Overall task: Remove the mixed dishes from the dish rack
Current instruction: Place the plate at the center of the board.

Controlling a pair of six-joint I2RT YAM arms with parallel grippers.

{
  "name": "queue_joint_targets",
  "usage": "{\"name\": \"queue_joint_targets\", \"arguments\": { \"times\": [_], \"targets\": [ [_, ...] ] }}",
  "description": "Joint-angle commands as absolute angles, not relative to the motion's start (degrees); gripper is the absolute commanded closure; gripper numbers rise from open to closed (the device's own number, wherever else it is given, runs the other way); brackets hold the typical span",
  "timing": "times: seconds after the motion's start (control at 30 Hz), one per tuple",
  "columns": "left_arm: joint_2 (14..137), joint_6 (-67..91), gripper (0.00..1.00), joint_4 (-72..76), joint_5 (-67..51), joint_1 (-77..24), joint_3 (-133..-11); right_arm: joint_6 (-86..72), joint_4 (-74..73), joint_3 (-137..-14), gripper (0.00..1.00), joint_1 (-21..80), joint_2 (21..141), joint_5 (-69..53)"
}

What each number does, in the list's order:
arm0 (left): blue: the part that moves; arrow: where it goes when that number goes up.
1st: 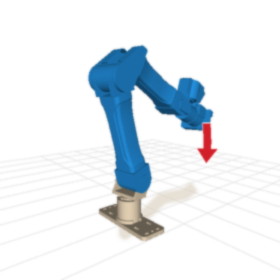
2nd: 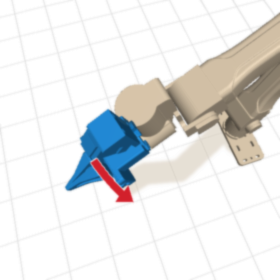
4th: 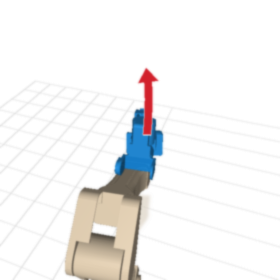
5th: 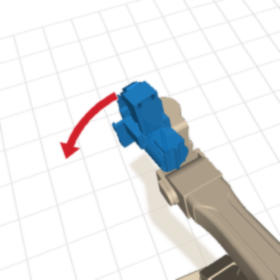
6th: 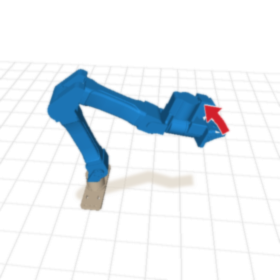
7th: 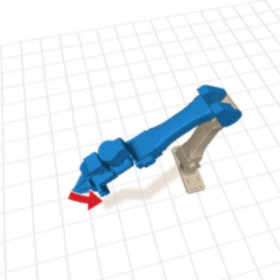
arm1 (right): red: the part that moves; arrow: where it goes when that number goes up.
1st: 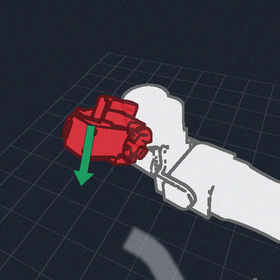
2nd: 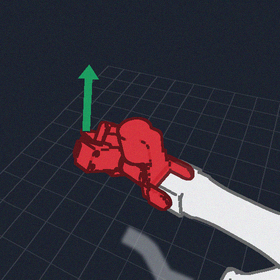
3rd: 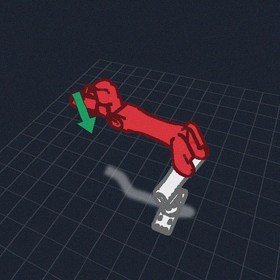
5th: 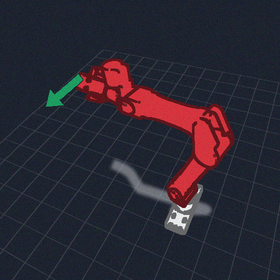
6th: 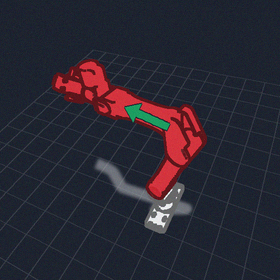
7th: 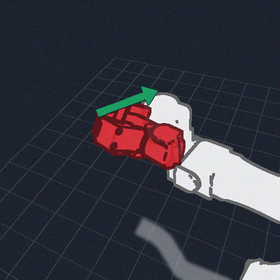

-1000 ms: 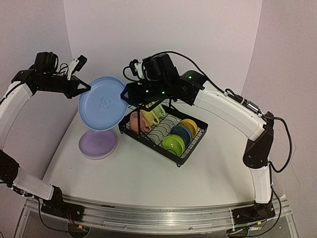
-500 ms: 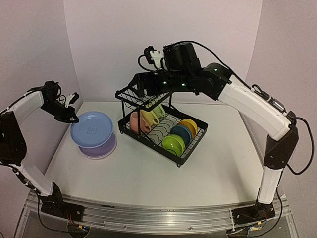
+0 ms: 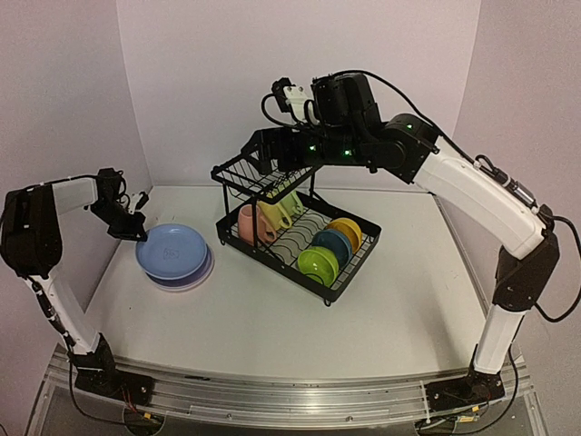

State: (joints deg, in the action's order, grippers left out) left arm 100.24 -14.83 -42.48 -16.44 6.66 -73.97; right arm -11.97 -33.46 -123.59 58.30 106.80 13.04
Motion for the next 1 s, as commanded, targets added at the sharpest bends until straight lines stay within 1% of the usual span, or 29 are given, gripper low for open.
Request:
{"name": "queue_joint_targets", "arguments": {
  "times": [0.0,0.4,0.5,0.63,0.77,0.87,0.97],
  "targets": [
    [100.34,-12.6,1.0,-38.71,-16.99,6.48,-72.38,-11.06,-31.41,-122.39,0.04,58.35,104.88,12.74],
    [101.83,-12.6,0.99,-38.8,-15.93,4.39,-70.39,-10.5,-30.59,-121.64,0.03,58.32,104.68,12.42],
    [101.41,-13.06,0.92,-39.07,-15.24,4.35,-70.79,-10.41,-30.5,-121.49,0.03,58.33,104.67,12.09],
    [101.03,-13.44,0.78,-39.23,-13.86,4.33,-71.09,-10.46,-30.26,-121.2,0.02,58.31,104.43,11.69],
    [99.68,-14.43,0.67,-37.73,-11.8,4.26,-70.57,-10.3,-29.96,-121.03,0.02,58.3,104.4,10.69],
    [98.92,-15.27,0.63,-36.48,-10.38,3.55,-69.37,-10.18,-29.64,-120.89,0.02,58.28,104.42,10.13],
    [98.66,-15.73,0.62,-34.81,-9.86,2.37,-66.99,-10.09,-29.3,-120.71,0.02,58.35,104.4,9.44]
  ]
}}
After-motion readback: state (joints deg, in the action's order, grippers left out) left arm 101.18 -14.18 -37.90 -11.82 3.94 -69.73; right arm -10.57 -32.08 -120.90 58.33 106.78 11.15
